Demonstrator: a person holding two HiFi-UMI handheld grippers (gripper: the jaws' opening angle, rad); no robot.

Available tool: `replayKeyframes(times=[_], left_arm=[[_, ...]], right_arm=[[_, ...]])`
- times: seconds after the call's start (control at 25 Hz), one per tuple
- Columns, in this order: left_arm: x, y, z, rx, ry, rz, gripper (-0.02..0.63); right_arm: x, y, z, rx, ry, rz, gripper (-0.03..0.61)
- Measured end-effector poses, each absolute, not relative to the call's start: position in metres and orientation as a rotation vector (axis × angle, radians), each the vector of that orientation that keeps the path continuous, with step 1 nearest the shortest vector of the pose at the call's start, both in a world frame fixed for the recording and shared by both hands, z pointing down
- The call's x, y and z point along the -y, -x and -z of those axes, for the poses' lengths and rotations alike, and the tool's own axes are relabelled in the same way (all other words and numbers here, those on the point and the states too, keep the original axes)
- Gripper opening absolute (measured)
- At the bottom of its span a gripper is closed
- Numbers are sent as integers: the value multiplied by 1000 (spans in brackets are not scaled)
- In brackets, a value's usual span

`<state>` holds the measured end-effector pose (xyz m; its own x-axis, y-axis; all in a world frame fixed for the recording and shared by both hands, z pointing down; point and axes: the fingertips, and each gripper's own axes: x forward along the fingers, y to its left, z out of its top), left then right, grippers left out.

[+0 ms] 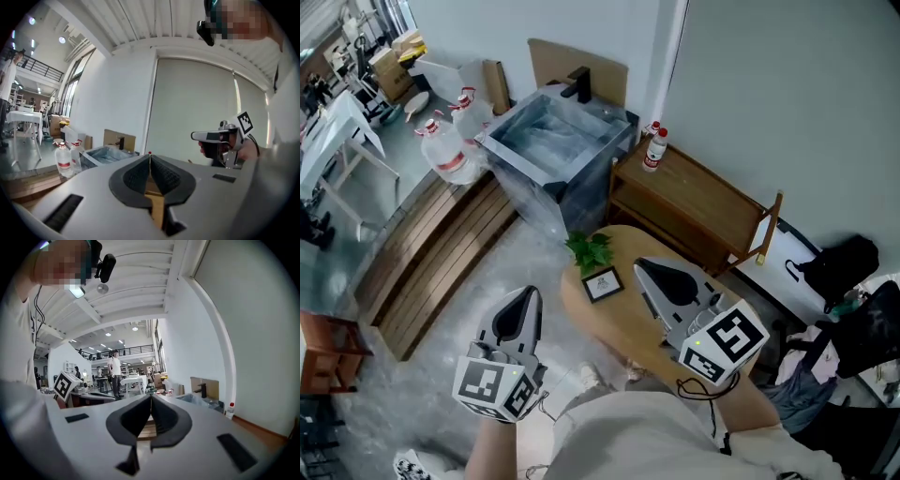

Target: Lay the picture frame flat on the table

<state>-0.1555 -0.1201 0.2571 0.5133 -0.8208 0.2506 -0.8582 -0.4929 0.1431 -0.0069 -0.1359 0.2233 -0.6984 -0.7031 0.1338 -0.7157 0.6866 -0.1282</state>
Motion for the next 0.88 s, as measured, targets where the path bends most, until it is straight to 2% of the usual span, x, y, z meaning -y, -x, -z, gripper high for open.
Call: replayKeyframes(times=[0.4, 0.64, 0.88], left_arm=[[72, 129, -181, 1452, -2681, -151, 9], [53, 124, -182, 1499, -2705, -253, 9], [47, 127, -192, 1499, -2678, -236, 9]], right_arm=[[74, 10, -149, 2942, -1113, -59, -3], [52, 6, -137, 2956, -1091, -19, -3], [46, 7, -154, 2974, -1054, -152, -5]])
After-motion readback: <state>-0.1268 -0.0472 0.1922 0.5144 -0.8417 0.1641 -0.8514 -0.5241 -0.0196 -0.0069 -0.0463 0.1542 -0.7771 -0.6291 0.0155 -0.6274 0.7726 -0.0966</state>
